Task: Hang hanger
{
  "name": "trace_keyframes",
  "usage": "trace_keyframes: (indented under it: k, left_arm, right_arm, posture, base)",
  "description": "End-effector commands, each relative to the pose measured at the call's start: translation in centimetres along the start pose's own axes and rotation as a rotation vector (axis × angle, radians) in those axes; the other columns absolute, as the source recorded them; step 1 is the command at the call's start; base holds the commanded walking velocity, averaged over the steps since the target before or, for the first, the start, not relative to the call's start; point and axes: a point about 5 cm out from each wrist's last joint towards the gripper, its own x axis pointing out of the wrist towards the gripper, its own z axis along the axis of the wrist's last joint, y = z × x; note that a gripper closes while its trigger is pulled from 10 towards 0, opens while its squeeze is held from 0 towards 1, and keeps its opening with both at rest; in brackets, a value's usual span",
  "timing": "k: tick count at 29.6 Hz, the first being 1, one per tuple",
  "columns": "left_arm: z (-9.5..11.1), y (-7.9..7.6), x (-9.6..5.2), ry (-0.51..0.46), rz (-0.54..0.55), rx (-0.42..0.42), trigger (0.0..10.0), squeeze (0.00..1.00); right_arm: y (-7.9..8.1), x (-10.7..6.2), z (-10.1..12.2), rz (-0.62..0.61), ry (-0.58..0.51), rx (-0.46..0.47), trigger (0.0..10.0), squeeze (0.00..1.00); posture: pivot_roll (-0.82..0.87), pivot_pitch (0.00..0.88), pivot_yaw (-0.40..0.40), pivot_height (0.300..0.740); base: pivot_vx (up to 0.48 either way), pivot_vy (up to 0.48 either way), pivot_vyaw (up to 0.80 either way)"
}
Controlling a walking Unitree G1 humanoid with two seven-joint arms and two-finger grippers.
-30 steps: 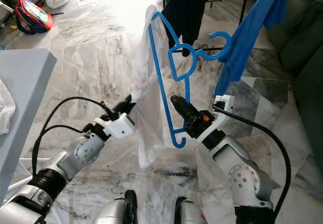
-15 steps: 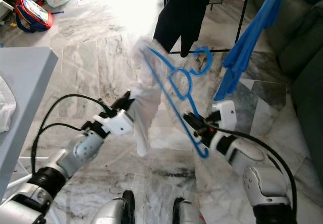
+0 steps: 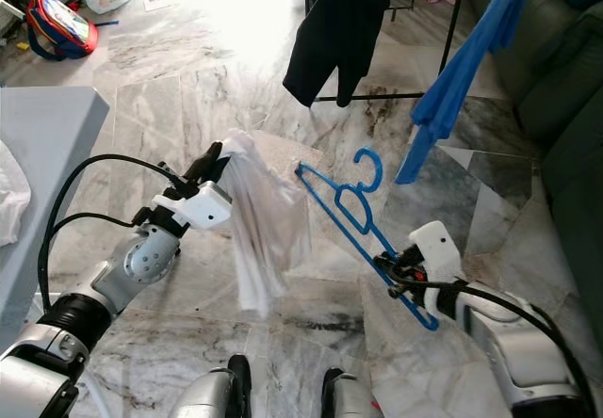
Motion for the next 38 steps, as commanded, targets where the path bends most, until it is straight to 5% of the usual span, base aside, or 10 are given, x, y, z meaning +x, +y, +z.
trace_keyframes:
  k: [1,5,7,10,13,14,18,23,30,38]
  left_arm:
    - [0.2,-0.2,0.0,-0.030,-0.065,-0.035,10.0,0.00]
    - [0.0,-0.2,-0.3,-0.047,-0.114,-0.006,10.0,0.00]
    - [-0.7,0.1,-0.5,-0.013,-0.115,0.027,10.0,0.00]
    - [-0.9,0.4,-0.5,0.004,-0.099,0.037,10.0,0.00]
    - [-1.0,0.8,-0.3,0.012,-0.067,0.029,10.0,0.00]
    - [-1.0,1.0,-0.2,0.015,-0.057,0.025,10.0,0.00]
    - [-0.7,0.7,-0.1,-0.010,-0.069,0.001,10.0,0.00]
    - [-0.2,-0.1,-0.4,-0.055,-0.143,-0.047,10.0,0.00]
    - [0.9,-1.9,-1.0,-0.135,-0.295,-0.108,10.0,0.00]
    - [-0.3,-1.1,-1.2,-0.080,-0.287,-0.071,10.0,0.00]
  right_arm:
    - [0.4,-0.7,1.3,0.062,-0.031,-0.101,10.0,0.00]
    - [-1.1,-2.5,1.4,0.025,0.020,-0.205,10.0,0.00]
    - [-3.3,-3.2,2.4,-0.122,-0.074,-0.101,10.0,0.00]
    - [-2.7,-3.5,2.2,-0.074,-0.044,-0.143,10.0,0.00]
    - [-4.2,-3.4,2.3,-0.238,-0.049,-0.151,10.0,0.00]
    - [-5.0,-3.3,2.4,-0.309,-0.091,-0.066,10.0,0.00]
    - [-1.8,-3.1,1.8,-0.066,-0.053,-0.188,10.0,0.00]
    - [-2.5,-3.6,3.1,-0.081,-0.123,-0.173,10.0,0.00]
    - [-1.7,-4.2,3.8,0.057,-0.120,-0.197,10.0,0.00]
    - [-2.5,-5.9,3.7,0.094,-0.022,-0.260,10.0,0.00]
  posture:
    - [0.02,0.270,0.050,0.740]
    - [0.01,0.273,0.059,0.740]
    - [0.01,0.275,0.064,0.740]
    - [0.01,0.276,0.067,0.740]
    - [0.01,0.276,0.069,0.740]
    - [0.01,0.276,0.070,0.740]
    - [0.01,0.277,0.072,0.740]
    - [0.02,0.277,0.080,0.740]
    - [0.02,0.283,0.086,0.740]
    - [0.02,0.285,0.081,0.740]
  base:
    - [0.000,0.000,0.00]
    - [0.000,0.000,0.00]
    - [0.000,0.000,0.00]
    - [0.000,0.000,0.00]
    - [0.000,0.000,0.00]
    - [0.000,0.000,0.00]
    - [0.000,0.000,0.00]
    - [0.000,0.000,0.00]
    - [0.000,0.000,0.00]
    - [0.000,0.000,0.00]
